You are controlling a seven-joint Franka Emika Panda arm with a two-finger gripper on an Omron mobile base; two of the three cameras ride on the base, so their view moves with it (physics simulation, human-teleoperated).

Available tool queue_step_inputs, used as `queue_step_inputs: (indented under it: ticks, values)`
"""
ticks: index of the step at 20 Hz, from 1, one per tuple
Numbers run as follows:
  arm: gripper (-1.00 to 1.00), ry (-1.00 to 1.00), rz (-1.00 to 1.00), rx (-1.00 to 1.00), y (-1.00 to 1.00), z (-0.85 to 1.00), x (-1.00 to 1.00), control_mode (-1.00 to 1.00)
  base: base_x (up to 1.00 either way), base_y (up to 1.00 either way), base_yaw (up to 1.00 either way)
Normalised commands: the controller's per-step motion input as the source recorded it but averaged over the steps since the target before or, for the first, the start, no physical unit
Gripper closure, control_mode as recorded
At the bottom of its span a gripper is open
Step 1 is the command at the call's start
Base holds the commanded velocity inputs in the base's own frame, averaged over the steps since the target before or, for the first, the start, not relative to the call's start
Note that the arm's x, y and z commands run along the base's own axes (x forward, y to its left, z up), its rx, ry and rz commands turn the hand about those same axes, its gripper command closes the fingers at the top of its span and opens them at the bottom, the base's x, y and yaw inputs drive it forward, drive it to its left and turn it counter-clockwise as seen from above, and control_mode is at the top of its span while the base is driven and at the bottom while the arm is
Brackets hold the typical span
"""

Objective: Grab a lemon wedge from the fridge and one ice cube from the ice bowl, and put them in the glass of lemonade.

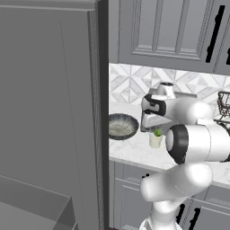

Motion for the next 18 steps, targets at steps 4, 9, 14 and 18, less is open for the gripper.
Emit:
queue_step_inputs:
  ticks: [4, 9, 14, 18]
  values:
    - [1.00, 0.00, 0.00, 0.00, 0.00, 0.00, 0.10, -1.00, 0.00, 0.00, 0.00]
    - [1.00, 0.00, 0.00, 0.00, 0.00, 0.00, -0.05, -1.00, 0.00, 0.00, 0.00]
    - [1.00, 0.00, 0.00, 0.00, 0.00, 0.00, 0.00, -1.00, 0.00, 0.00, 0.00]
    - [1.00, 0.00, 0.00, 0.00, 0.03, 0.00, 0.03, -1.00, 0.00, 0.00, 0.00]
